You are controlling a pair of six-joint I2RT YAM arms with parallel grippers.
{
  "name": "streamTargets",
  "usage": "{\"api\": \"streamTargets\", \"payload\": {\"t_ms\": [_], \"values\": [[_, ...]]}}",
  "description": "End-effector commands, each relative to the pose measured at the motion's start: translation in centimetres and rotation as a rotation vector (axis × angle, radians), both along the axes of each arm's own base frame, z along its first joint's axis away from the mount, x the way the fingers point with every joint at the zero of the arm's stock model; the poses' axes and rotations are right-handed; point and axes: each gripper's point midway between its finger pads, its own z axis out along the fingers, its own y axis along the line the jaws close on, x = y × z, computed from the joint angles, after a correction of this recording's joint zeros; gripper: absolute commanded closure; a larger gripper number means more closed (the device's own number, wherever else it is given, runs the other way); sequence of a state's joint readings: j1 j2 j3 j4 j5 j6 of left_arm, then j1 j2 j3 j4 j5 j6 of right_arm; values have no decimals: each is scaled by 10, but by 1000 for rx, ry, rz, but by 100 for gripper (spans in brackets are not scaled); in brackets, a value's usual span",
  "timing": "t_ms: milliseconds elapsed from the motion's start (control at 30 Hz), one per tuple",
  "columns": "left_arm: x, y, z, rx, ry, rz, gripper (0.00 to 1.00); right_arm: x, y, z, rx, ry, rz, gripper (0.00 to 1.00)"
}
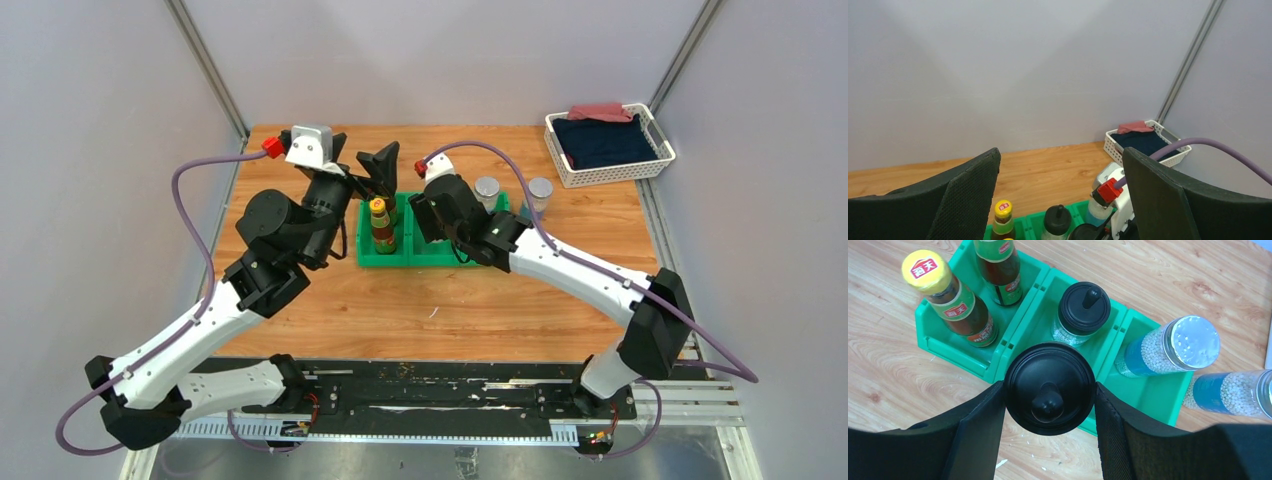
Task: Organize the condiment bottles
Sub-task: Place the bottle in the storage box.
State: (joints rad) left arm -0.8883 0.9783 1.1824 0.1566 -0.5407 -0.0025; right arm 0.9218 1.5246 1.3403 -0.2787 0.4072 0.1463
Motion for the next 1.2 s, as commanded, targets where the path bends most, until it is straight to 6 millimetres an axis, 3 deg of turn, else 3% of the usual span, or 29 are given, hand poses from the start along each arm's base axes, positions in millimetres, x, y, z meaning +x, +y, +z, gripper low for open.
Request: {"api": "streamTargets", "payload": {"t_ms": [0, 300, 1167], "values": [[1, -8, 0, 2, -9, -16, 6, 17, 1, 0, 76, -8, -45, 100], [4, -16, -4, -5, 6, -34, 6, 32, -1, -21, 104, 42, -80, 100], [4, -21, -16, 8, 22, -44, 7, 48, 9, -61, 87, 137, -121, 100]]}}
